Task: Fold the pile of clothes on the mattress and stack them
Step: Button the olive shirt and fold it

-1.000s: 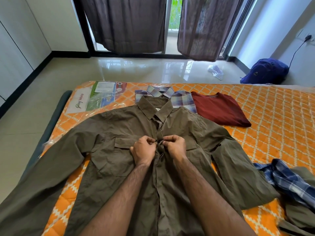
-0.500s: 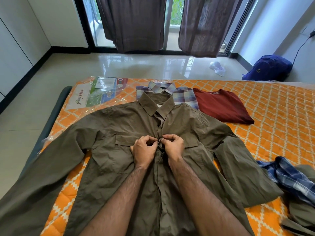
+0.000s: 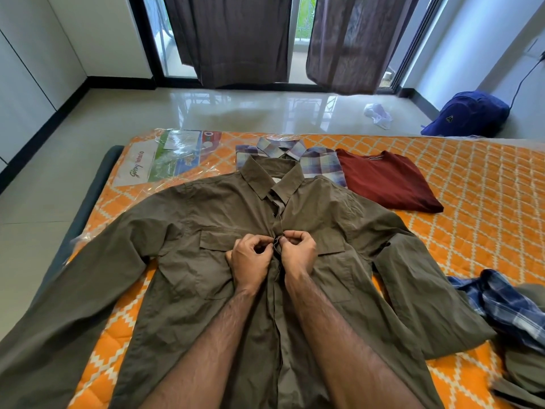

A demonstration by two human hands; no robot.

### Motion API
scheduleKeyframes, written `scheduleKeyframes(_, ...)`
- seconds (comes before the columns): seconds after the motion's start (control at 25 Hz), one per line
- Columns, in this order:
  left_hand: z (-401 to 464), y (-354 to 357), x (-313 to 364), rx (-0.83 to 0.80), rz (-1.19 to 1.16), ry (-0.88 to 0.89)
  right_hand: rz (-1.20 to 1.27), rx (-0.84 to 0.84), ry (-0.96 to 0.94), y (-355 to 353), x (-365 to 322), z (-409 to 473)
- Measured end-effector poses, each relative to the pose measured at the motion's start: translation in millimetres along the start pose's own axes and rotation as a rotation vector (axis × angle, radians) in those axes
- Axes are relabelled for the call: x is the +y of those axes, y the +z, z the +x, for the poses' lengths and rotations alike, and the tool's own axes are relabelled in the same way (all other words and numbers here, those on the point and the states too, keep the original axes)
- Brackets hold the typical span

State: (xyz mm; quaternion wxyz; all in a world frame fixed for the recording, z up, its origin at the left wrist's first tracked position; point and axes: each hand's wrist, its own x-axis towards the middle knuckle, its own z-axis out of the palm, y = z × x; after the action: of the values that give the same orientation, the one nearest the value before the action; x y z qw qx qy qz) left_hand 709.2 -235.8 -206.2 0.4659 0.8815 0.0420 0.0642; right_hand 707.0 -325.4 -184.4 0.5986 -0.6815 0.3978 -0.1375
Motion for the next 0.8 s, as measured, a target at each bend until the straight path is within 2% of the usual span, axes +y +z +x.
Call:
scheduleKeyframes(0.32,4,-1,-1,-0.056,-0.016,-0.033,-0.020,0.028,-0.013,5,0,-7)
scheduleKeyframes(0.48,20,-12,6,-0.196,0.120,-0.017,-0.223,-0.192,-0.089,-13,-17,14)
scheduleKeyframes(0.6,49,-18,16,-0.221,0.067,0.130,-0.395,-0.220,-0.341,-14,-48,31)
scheduleKeyframes(0.68,70,-16,22,-0.196,0.049,0.155,-0.585,-0.246,-0.439,-4,-63,38)
scheduleKeyframes(0.8,88,-1,25,-0.189,0.064,0.024,-0.707,-0.297,-0.334,3,-65,62)
